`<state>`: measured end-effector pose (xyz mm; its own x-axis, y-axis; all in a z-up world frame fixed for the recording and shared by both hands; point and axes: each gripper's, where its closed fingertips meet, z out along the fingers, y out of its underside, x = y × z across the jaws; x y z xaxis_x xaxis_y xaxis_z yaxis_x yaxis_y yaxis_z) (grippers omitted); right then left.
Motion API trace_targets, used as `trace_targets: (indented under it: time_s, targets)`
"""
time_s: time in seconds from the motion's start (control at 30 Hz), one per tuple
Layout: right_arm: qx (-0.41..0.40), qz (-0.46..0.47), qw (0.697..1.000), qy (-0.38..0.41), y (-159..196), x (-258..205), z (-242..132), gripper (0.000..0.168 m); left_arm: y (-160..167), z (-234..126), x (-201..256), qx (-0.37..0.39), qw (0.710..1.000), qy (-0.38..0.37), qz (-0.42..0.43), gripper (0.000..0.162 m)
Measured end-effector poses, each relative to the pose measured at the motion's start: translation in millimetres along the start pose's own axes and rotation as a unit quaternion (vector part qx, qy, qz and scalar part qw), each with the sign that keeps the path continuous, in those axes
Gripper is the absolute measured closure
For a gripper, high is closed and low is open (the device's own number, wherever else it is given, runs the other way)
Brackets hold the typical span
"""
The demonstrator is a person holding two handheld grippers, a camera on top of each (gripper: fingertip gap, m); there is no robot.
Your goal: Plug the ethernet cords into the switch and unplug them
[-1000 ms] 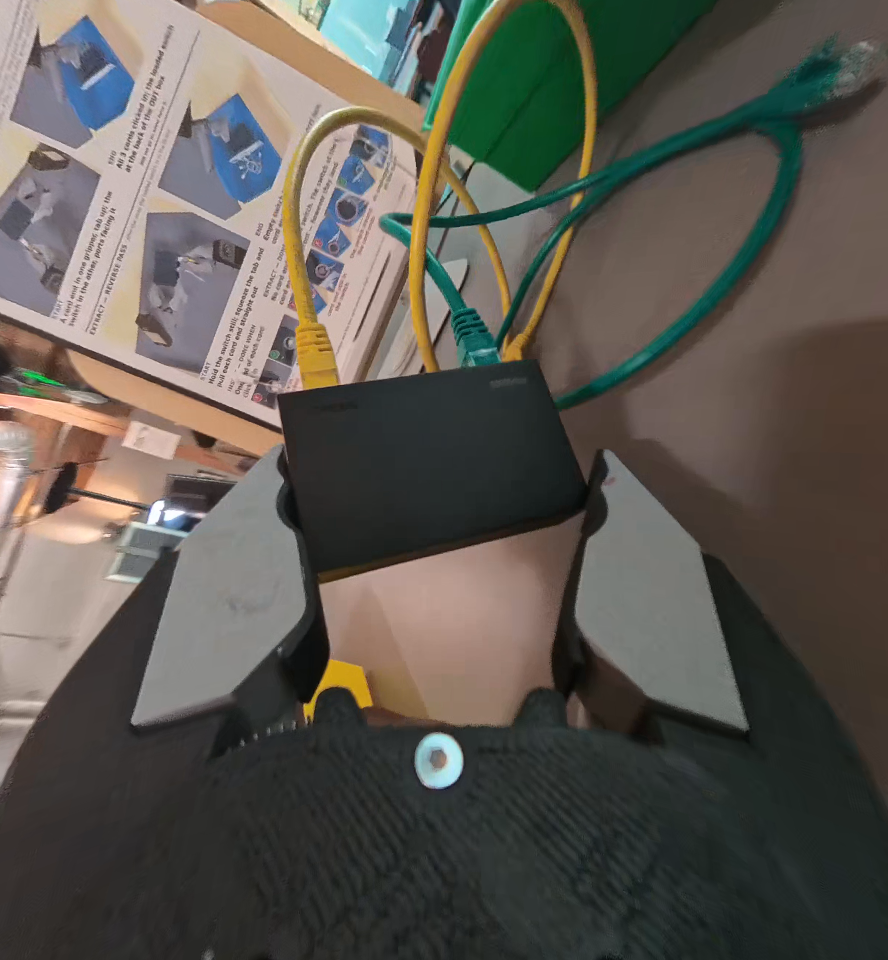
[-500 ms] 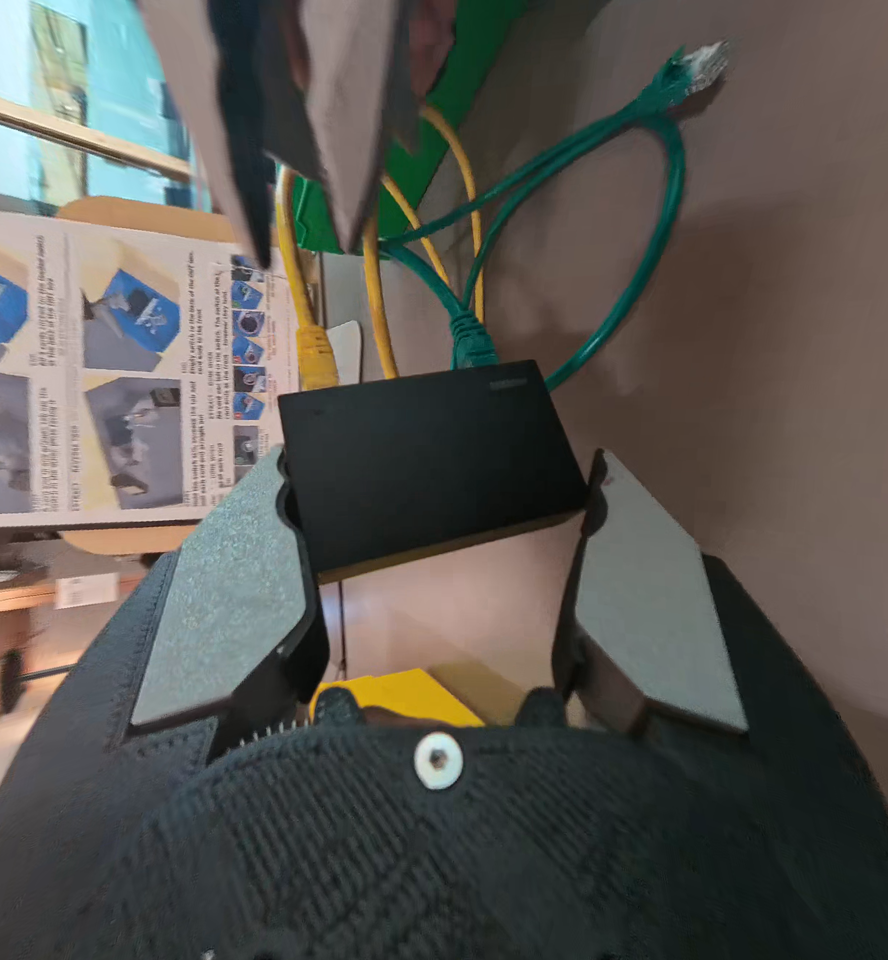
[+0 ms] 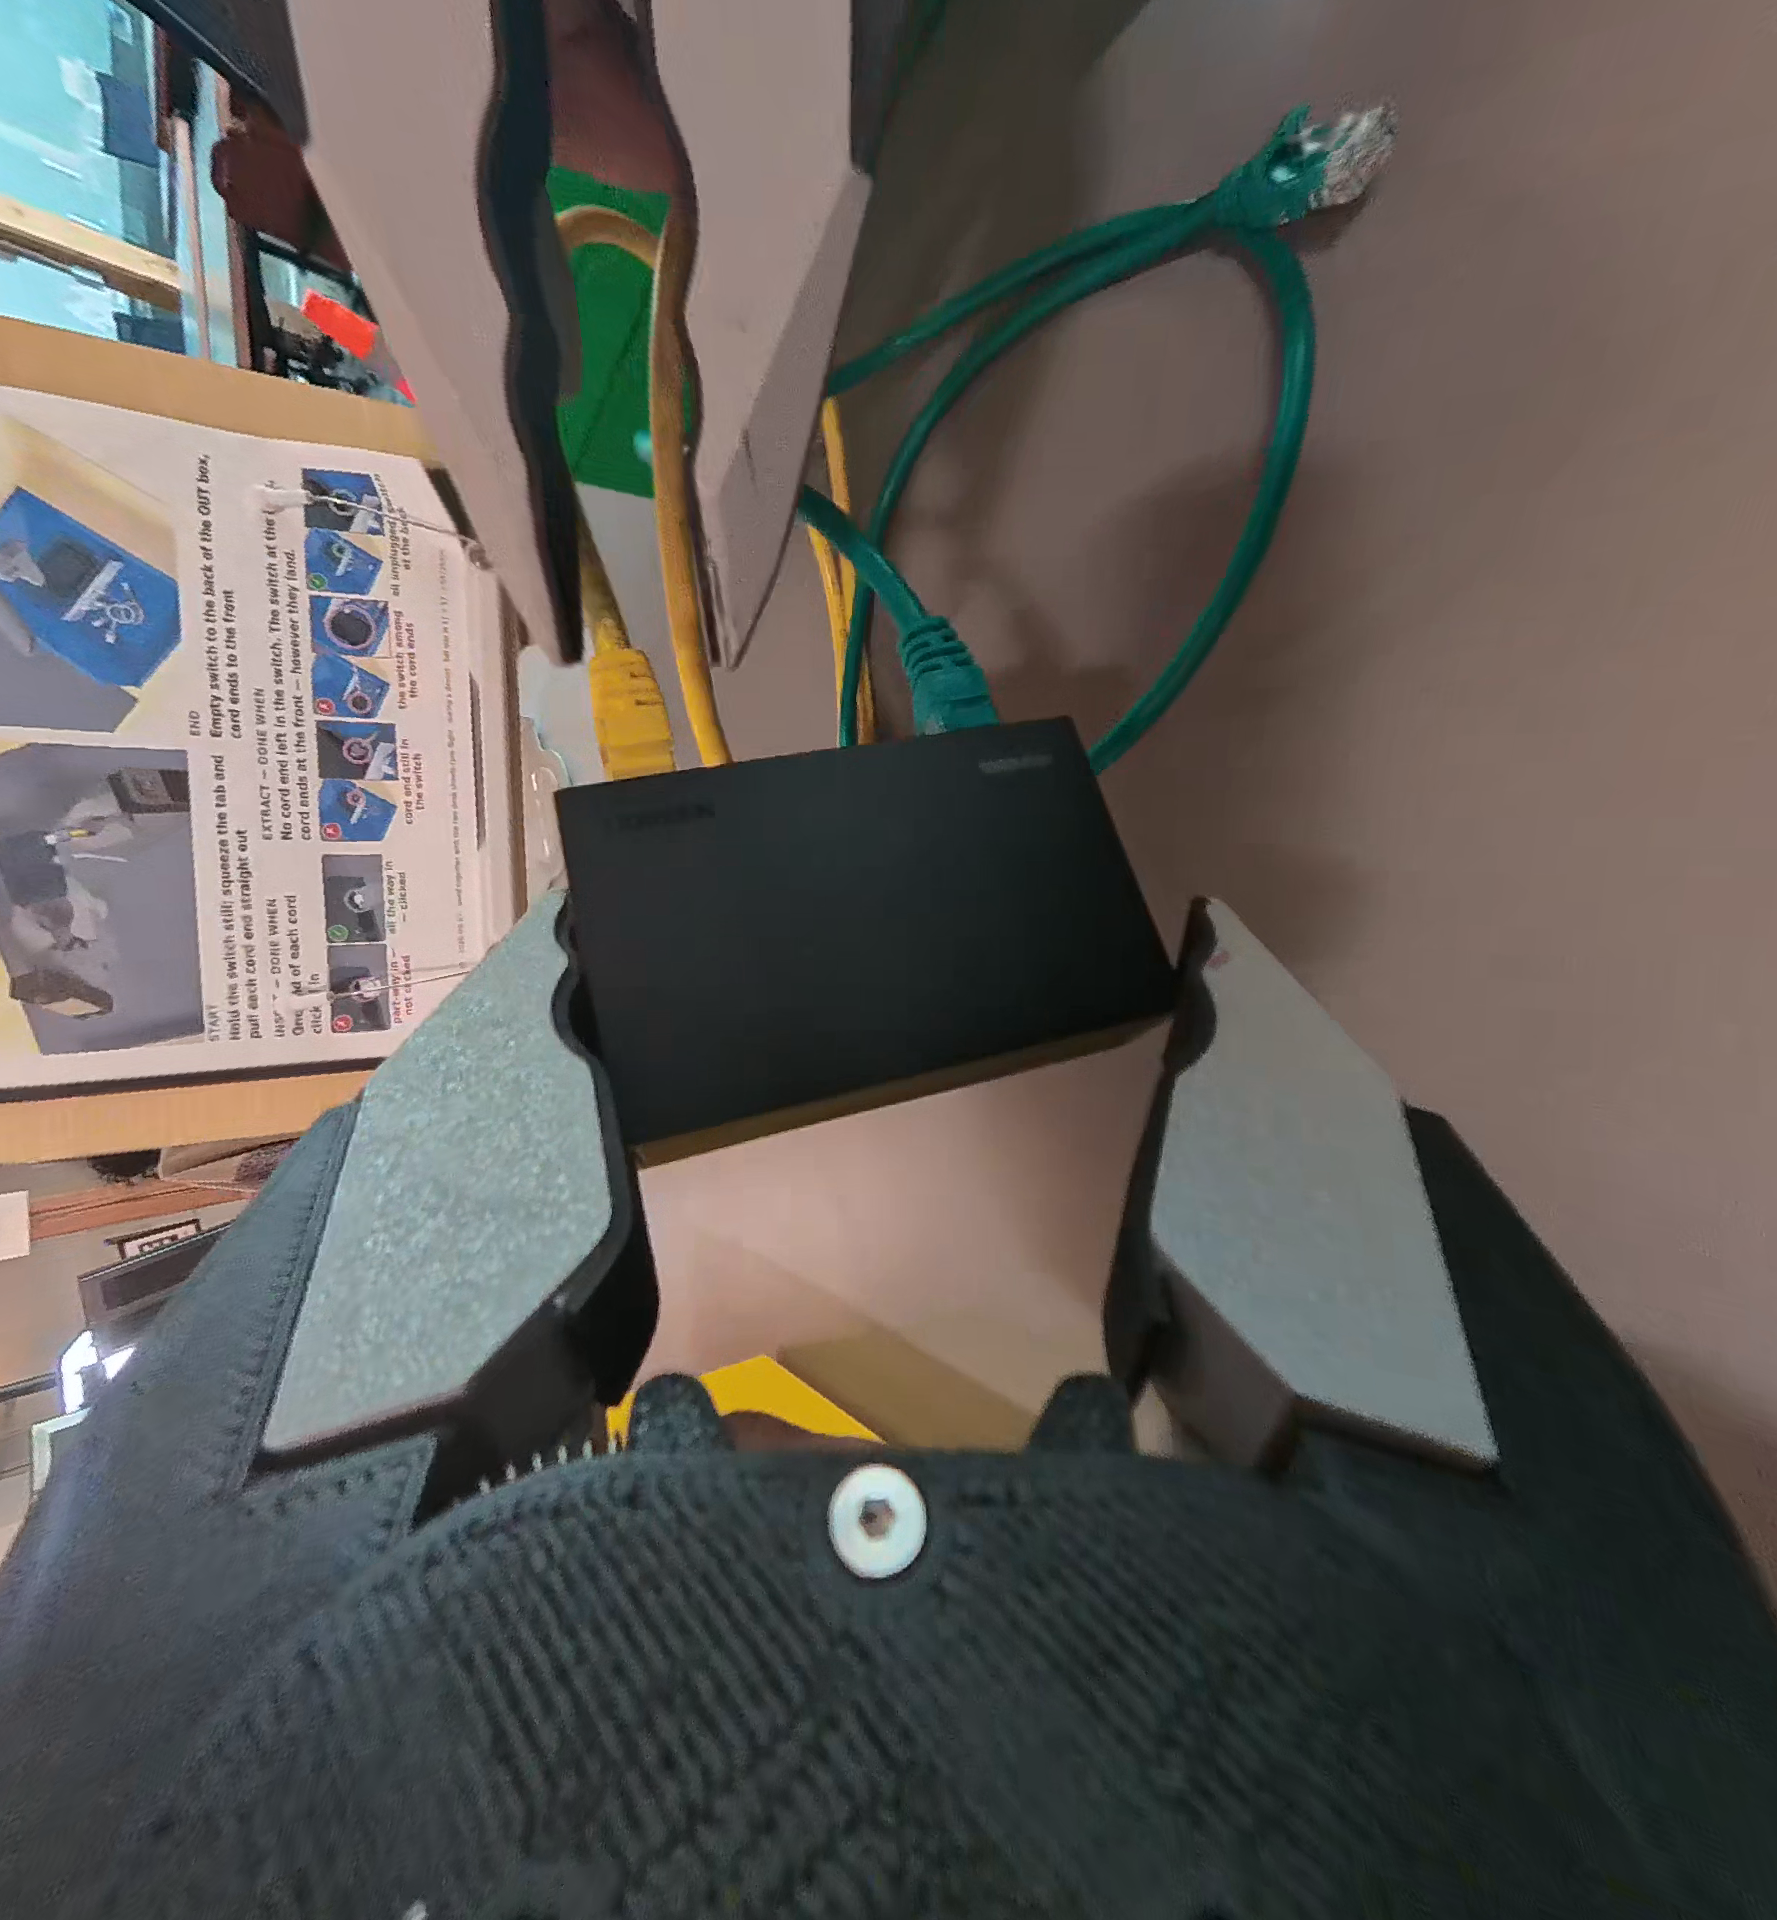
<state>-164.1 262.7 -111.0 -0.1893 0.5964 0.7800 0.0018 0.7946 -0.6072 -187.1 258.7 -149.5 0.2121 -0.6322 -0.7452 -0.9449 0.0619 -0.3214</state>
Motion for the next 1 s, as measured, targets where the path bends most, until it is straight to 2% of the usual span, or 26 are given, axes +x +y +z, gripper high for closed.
trace_targets:
  time_s: [0.13, 0.2, 0.27, 0.37, 0.47, 0.57, 0.67, 0.73, 0.77, 0.87, 1.0]
  targets:
    - [-0.011, -0.025, 0.999, 0.017, 3, 1, 3, 0.159, -4, 2, 3, 0.000, 1.000, 0.014, 0.001, 0.051]
    - [-0.012, -0.023, 1.000, 0.012, 4, -1, 4, 0.157, -2, 4, 1, -0.008, 1.000, 0.008, 0.010, 0.051]
    - [-0.010, -0.004, 1.000, 0.001, 3, -2, 3, 0.151, 1, 4, 0, -0.017, 1.000, 0.009, 0.011, 0.051]
    - [-0.012, 0.074, 0.997, -0.021, 4, 4, 1, 0.137, 7, 5, 0, -0.026, 1.000, 0.015, 0.002, 0.051]
    - [-0.011, 0.083, 0.996, 0.028, 2, 24, -3, 0.115, 19, 9, -2, -0.041, 0.999, 0.008, -0.018, 0.051]
    - [-0.006, 0.101, 0.992, 0.069, -2, 40, -6, 0.125, 37, 13, -6, -0.061, 0.997, -0.008, -0.036, 0.051]
    - [-0.074, 0.086, 0.987, 0.110, 19, 51, -11, 0.120, 41, 9, -7, -0.059, 0.997, -0.010, -0.045, 0.051]
    - [-0.079, 0.042, 0.989, 0.115, 18, 51, -15, 0.133, 30, 1, -6, -0.036, 0.998, 0.006, -0.050, 0.051]
    - [-0.069, 0.020, 0.991, 0.111, 12, 47, -16, 0.140, 21, -3, -5, -0.020, 0.998, 0.020, -0.057, 0.051]
    - [-0.037, 0.009, 0.997, 0.064, -9, 26, -13, 0.142, 3, -12, -5, 0.015, 0.996, 0.052, -0.072, 0.051]
    - [-0.038, 0.017, 0.999, 0.034, -5, 15, -9, 0.142, 0, -11, -3, 0.006, 0.997, 0.065, -0.048, 0.051]
